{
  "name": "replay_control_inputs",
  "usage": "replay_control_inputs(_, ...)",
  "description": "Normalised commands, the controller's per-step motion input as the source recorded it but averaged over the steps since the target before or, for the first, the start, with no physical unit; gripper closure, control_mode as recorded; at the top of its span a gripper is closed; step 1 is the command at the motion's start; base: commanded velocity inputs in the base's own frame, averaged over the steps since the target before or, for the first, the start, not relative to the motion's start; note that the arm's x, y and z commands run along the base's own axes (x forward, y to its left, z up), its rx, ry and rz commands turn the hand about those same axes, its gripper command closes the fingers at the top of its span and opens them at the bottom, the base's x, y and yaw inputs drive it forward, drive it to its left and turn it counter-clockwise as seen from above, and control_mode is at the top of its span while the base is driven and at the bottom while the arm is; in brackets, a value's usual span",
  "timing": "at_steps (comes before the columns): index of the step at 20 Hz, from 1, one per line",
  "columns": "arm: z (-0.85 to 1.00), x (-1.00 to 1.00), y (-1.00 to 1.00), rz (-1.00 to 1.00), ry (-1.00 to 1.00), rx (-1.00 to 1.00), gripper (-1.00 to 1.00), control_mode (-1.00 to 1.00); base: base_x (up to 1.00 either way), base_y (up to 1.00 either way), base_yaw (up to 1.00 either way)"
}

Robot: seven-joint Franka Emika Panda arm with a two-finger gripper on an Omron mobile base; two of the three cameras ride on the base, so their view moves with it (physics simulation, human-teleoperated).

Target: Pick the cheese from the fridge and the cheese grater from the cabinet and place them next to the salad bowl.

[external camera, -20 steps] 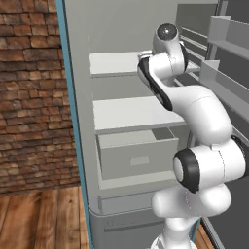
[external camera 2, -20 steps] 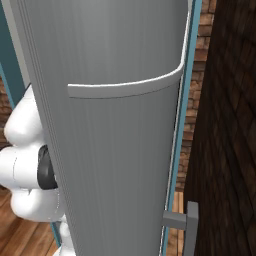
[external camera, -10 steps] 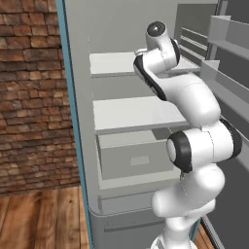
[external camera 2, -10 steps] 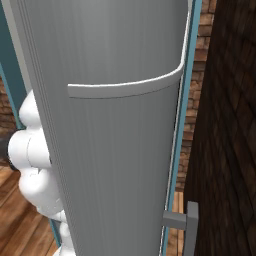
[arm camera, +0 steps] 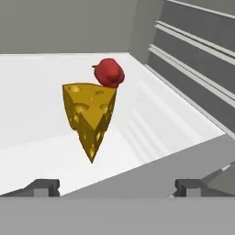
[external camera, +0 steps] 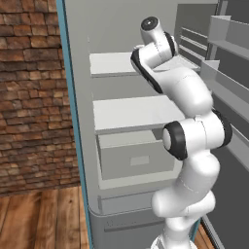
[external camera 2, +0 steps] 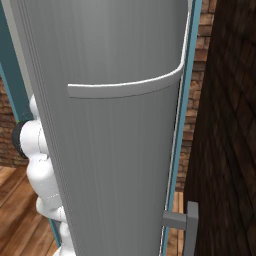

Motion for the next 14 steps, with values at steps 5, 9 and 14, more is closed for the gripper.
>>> replay_control_inputs(5,-0.06,0.24,-0.07,-0.09,0.02,0.0,-1.0,-1.0,0.0,0.0,0.0)
replay_control_inputs(9,-0.08,0.26,-0.04,-0.06,0.0,0.0,-1.0,-1.0,0.0,0.0,0.0)
replay_control_inputs(14,-0.06,0.26,-0.02,-0.04,0.0,0.01,-1.0,-1.0,0.0,0.0,0.0)
